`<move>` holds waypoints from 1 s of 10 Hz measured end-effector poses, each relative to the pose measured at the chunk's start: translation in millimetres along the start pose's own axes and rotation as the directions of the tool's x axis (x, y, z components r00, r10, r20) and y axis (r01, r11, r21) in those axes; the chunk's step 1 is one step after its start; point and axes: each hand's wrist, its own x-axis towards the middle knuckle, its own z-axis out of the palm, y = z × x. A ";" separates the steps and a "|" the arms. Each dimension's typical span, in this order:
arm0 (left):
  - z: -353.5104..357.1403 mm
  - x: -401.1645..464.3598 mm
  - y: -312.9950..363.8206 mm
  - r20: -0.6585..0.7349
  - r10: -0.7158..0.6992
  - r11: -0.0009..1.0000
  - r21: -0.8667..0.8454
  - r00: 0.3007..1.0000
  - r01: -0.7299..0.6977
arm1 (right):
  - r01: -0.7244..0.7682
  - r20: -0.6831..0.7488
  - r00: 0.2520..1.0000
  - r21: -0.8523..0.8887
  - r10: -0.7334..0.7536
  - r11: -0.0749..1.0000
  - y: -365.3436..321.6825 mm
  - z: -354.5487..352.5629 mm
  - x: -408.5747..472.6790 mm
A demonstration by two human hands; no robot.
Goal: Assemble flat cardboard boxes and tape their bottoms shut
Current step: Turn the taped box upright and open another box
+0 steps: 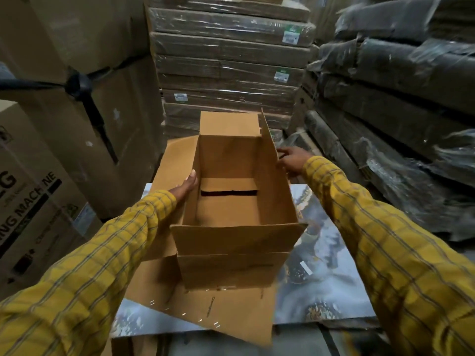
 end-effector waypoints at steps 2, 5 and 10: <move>8.0 -6.6 20.2 0.012 -0.110 0.967 -0.232 0.994 0.110 | -0.037 -0.178 0.982 -0.531 -0.069 0.846 33.4 -14.3 9.0; 22.5 -0.1 12.1 -0.022 -0.090 0.921 0.378 0.996 0.092 | -0.150 -0.126 0.988 -0.598 0.092 0.787 87.4 54.9 -4.8; 39.8 51.4 -5.5 -0.121 0.169 0.453 0.891 0.978 0.032 | -0.181 -0.261 0.965 -0.731 -0.024 0.658 128.7 131.7 -17.4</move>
